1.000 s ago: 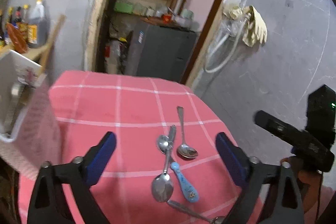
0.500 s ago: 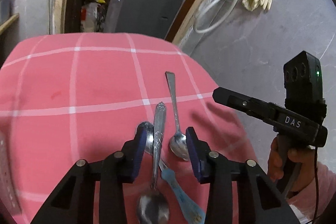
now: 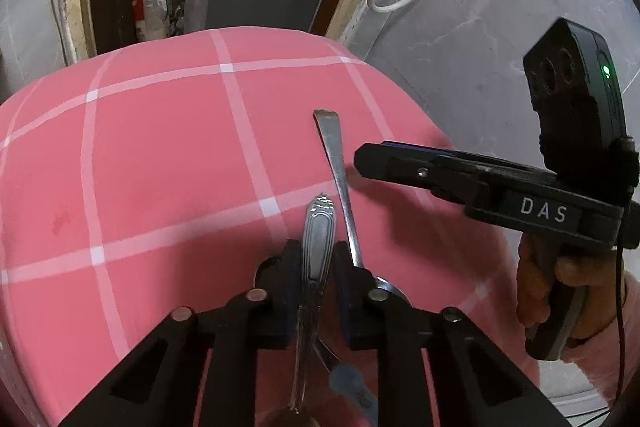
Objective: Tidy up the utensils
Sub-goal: 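Grasp a metal spoon with the right tool while the left grasps another spoon, then lift and carry both spoons to the white caddy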
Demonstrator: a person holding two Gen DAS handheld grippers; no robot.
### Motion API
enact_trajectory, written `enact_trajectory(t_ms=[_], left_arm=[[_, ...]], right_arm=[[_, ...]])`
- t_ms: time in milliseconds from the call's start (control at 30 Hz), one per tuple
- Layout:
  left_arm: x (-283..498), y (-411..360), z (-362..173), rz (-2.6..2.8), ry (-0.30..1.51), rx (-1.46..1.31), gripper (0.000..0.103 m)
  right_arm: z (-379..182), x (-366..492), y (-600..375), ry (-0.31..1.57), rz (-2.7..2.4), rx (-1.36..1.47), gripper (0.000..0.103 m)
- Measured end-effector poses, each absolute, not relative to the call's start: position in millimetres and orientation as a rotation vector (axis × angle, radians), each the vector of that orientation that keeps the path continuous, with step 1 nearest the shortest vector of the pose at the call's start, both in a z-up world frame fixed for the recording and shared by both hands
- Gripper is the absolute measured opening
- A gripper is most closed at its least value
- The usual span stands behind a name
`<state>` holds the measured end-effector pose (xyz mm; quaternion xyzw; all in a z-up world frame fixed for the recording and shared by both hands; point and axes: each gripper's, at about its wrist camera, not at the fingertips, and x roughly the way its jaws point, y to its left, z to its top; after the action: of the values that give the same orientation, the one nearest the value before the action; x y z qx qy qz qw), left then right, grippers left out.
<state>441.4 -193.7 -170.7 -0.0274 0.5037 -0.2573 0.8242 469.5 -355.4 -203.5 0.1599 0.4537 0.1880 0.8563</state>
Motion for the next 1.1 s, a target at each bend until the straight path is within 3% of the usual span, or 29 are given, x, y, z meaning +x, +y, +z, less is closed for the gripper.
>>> enact_trajectory(t_ms=[433, 700, 1100], left_arm=[[447, -183, -175, -0.562, 1.077, -0.141, 0.015], [444, -173, -176, -0.536, 1.058, -0.199, 0.015], [424, -147, -140, -0.503, 0.922, -0.237, 0.015]], right_arm=[[-217, 506, -343, 1.057, 0.421, 0.369, 0.026], [-231, 513, -350, 1.094, 0.395, 0.487, 0.007], [-183, 465, -344, 0.879, 0.418, 0.494, 0.002]])
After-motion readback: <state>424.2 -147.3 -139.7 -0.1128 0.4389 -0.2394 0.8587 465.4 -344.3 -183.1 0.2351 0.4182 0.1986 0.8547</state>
